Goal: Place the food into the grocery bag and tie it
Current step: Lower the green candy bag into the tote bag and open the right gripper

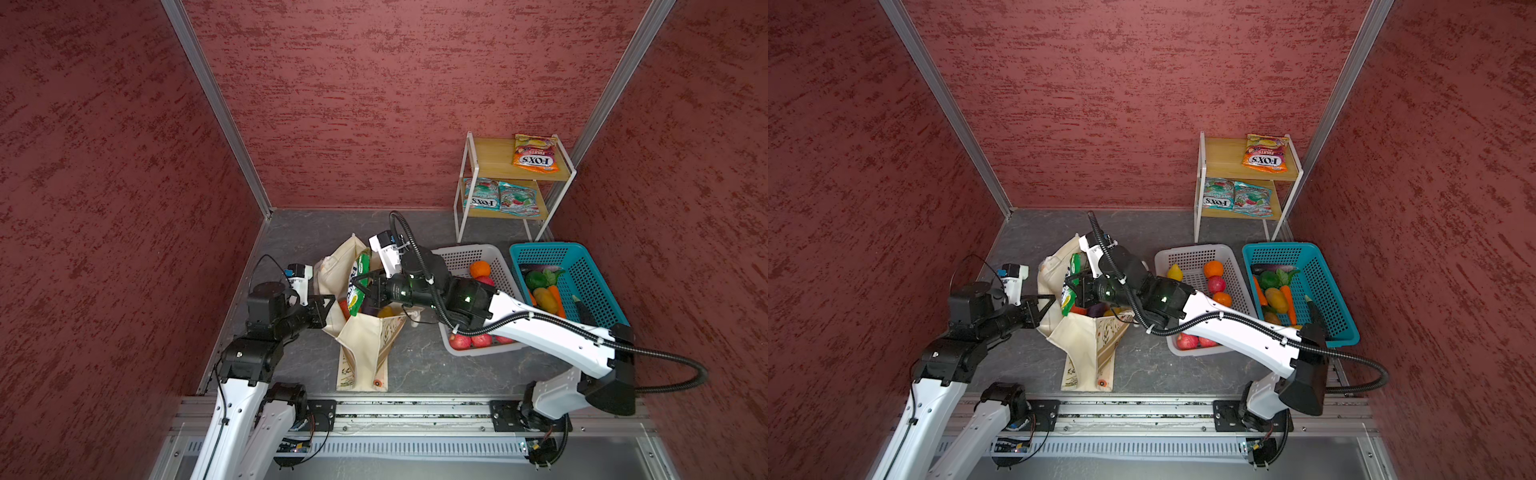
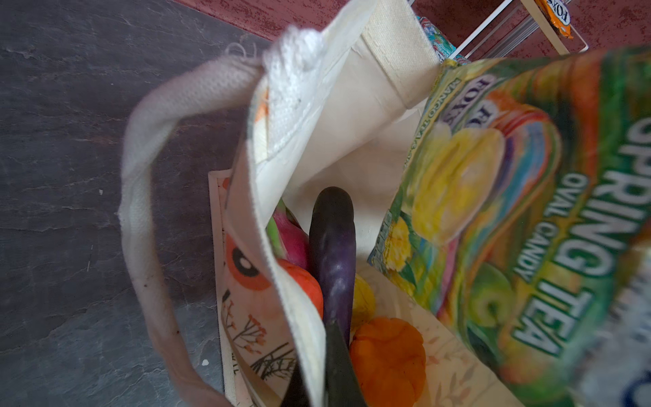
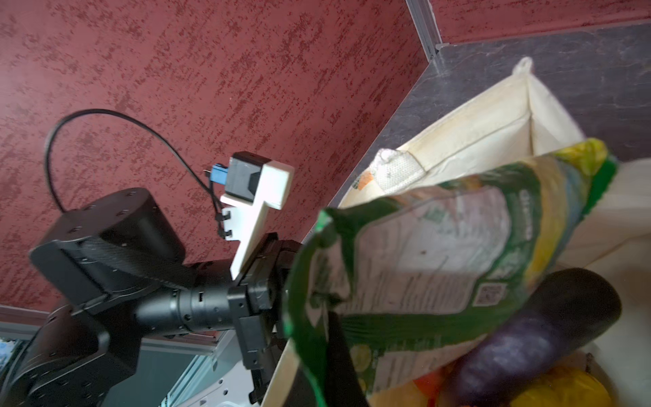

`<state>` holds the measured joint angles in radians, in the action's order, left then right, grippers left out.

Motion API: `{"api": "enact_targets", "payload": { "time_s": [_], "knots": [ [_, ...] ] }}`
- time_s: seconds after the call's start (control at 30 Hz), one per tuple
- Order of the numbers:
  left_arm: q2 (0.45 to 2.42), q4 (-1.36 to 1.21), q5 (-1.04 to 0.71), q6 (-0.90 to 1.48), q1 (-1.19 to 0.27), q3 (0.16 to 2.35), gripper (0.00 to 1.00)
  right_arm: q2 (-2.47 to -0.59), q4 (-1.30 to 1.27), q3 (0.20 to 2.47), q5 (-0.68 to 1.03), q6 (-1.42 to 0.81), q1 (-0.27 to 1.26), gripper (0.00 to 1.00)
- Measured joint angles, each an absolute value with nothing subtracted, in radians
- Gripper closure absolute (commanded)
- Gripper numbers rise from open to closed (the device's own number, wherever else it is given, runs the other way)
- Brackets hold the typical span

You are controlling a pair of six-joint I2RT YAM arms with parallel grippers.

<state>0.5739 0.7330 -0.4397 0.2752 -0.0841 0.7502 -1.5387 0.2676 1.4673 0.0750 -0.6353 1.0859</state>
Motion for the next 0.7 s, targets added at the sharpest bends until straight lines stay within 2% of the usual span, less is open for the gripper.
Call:
{"api": "enact_targets", "payload": {
  "time_s": [0.53,0.6,0.7],
  "knots": [
    [0.516,0.741,-0.422,0.276,-0.043,0.740,1.00,-1.631,0.344,1.510,0.059,-0.574,1.069,1.00],
    [0.516,0.741,-0.422,0.276,-0.043,0.740,1.00,-1.645,0.348,1.515,0.058,-0.569,1.069,0.94],
    [0.516,0.741,-0.421,0.276,-0.042,0.740,1.00,-1.667,0.360,1.528,0.058,-0.566,1.066,0.75]
  ]
}}
